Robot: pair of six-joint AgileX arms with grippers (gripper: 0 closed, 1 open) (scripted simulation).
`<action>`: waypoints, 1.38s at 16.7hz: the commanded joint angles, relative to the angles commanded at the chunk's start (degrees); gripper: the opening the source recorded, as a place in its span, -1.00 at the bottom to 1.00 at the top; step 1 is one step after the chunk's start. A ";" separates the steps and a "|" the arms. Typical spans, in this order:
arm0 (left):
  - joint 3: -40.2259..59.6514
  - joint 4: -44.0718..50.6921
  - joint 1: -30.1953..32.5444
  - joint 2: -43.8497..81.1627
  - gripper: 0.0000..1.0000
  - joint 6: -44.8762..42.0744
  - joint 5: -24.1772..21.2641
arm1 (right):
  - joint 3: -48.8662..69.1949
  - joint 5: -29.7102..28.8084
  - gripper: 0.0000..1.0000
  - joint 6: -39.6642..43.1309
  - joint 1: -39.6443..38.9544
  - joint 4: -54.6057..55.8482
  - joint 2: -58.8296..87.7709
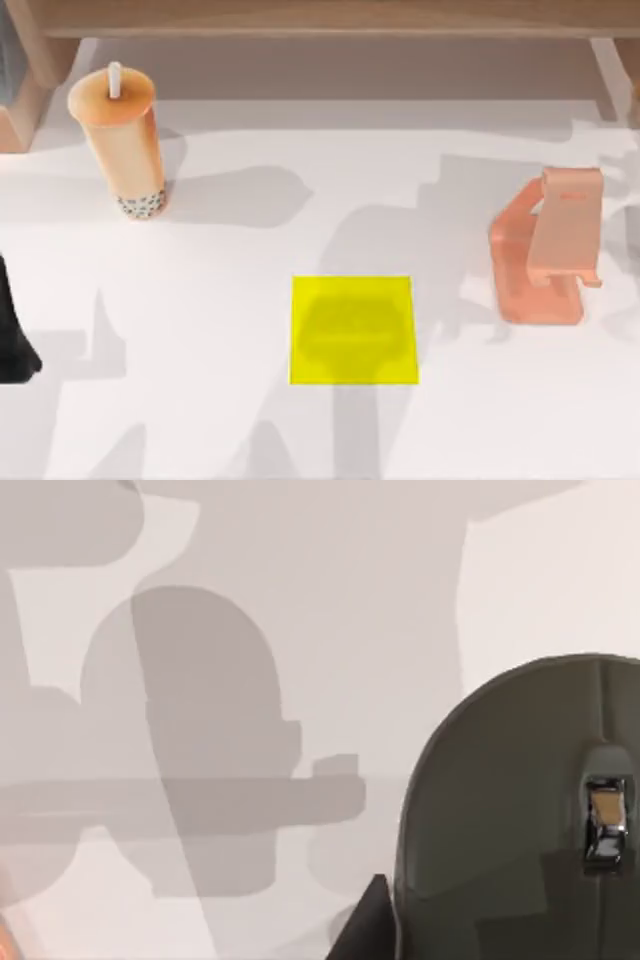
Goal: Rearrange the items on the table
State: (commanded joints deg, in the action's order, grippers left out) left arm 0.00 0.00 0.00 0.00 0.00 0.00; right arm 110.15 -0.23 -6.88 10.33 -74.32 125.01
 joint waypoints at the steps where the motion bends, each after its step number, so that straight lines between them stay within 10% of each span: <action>1: 0.00 0.00 0.00 0.00 1.00 0.00 0.00 | -0.10 0.13 -1.00 -0.43 -0.65 0.46 -0.20; 14: 0.00 0.00 0.00 0.00 1.00 0.00 0.00 | -1.95 1.68 -1.00 -27.61 -44.46 17.60 2.14; 23: 0.00 0.00 0.00 0.00 1.00 0.00 0.00 | -7.55 -0.69 -1.00 -36.56 -52.88 12.12 4.81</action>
State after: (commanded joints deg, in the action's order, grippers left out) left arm 0.00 0.00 0.00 0.00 0.00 0.00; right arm 102.61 -0.91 -43.43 -42.55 -62.20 129.81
